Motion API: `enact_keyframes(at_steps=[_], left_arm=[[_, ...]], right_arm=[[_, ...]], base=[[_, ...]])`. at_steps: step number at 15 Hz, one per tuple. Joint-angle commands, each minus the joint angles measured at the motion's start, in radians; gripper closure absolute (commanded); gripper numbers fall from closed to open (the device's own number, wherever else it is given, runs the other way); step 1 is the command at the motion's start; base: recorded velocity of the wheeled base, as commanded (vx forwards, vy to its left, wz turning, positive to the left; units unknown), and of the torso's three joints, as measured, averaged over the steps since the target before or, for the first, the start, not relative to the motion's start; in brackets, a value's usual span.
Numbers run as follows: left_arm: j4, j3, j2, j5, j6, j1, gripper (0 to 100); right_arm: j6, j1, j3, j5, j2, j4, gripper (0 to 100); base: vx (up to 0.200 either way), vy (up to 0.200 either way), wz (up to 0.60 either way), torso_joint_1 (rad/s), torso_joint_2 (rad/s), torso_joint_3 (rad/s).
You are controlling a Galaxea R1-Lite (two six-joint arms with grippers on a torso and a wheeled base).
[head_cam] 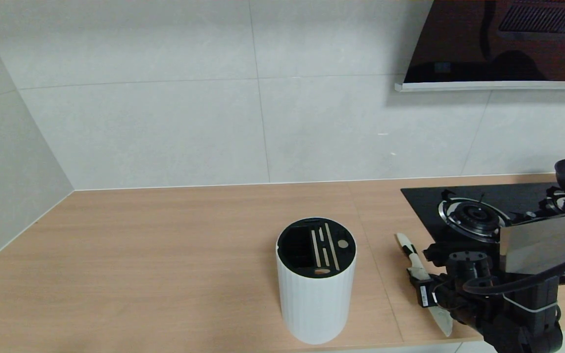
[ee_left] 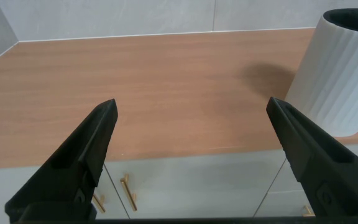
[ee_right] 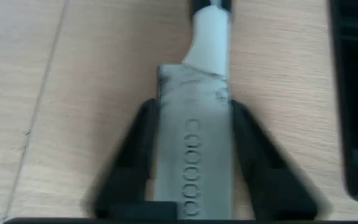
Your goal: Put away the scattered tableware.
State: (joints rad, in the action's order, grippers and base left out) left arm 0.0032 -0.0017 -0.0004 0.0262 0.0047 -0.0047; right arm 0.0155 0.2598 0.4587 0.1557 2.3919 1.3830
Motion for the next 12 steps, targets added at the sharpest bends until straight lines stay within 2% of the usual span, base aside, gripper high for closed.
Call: enact_keyframes(at_steps=[1,6,10,12], left_arm=[[0.000,0.000,0.000,0.000,0.000,0.000,0],[0.000,-0.001,0.000,0.000,0.000,0.000,0],[0.000,0.000,0.000,0.000,0.000,0.000,0],[0.000,0.000,0.000,0.000,0.000,0.000,0]], right_arm=[[0.000,0.003,0.001,0.005,-0.002,-0.001,100],[0.001,0.003,-0.006,0.015,-0.036,0.031,100],[0.001,0.036,-0.089,0.019,-0.238,0.021,100],[0.004,0.073,-0.117,0.019,-0.366,-0.032,100]], base=[[0.000,0.000,0.00,0.000,0.00,0.000],[0.000,0.000,0.00,0.000,0.00,0.000],[0.000,0.000,0.00,0.000,0.00,0.000],[0.000,0.000,0.00,0.000,0.00,0.000]])
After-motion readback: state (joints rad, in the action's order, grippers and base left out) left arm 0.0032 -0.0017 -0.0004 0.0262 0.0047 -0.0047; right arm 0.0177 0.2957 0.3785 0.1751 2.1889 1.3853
